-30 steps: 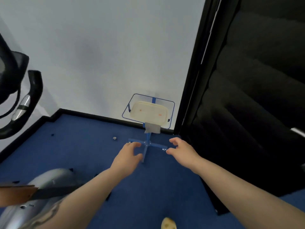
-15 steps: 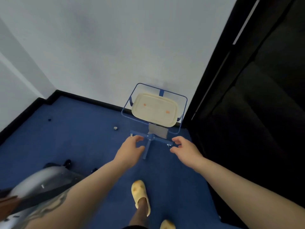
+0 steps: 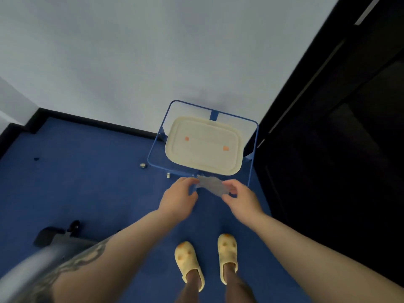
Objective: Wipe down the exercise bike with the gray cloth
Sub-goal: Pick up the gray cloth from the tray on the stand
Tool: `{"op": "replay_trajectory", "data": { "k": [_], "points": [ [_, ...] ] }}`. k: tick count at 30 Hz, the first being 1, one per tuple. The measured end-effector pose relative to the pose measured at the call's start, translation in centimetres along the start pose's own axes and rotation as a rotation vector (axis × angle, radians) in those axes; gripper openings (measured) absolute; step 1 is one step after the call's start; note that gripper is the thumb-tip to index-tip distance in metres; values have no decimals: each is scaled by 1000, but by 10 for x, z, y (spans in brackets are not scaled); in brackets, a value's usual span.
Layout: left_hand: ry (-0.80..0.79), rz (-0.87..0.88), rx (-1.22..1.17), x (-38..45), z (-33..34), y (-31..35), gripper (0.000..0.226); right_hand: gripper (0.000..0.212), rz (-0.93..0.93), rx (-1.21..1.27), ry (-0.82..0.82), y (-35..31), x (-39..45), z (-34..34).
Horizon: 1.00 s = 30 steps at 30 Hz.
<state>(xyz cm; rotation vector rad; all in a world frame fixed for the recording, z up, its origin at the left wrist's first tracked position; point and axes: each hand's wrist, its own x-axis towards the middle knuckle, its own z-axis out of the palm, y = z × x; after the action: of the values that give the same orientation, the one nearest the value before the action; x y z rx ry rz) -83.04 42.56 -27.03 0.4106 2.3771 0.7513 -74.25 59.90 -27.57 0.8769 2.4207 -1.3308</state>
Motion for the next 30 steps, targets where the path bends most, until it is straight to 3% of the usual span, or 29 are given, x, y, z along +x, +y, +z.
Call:
{"op": "replay_trajectory", "data": {
  "k": [10, 20, 30],
  "points": [
    [7, -45, -45, 69, 34, -26, 43, 40, 73, -200, 39, 36, 79, 35],
    [-45, -55, -27, 67, 50, -30, 47, 32, 45, -141, 112, 50, 91, 46],
    [0, -83, -120, 60, 36, -26, 45, 11, -170, -272, 124, 41, 91, 33]
  ]
}}
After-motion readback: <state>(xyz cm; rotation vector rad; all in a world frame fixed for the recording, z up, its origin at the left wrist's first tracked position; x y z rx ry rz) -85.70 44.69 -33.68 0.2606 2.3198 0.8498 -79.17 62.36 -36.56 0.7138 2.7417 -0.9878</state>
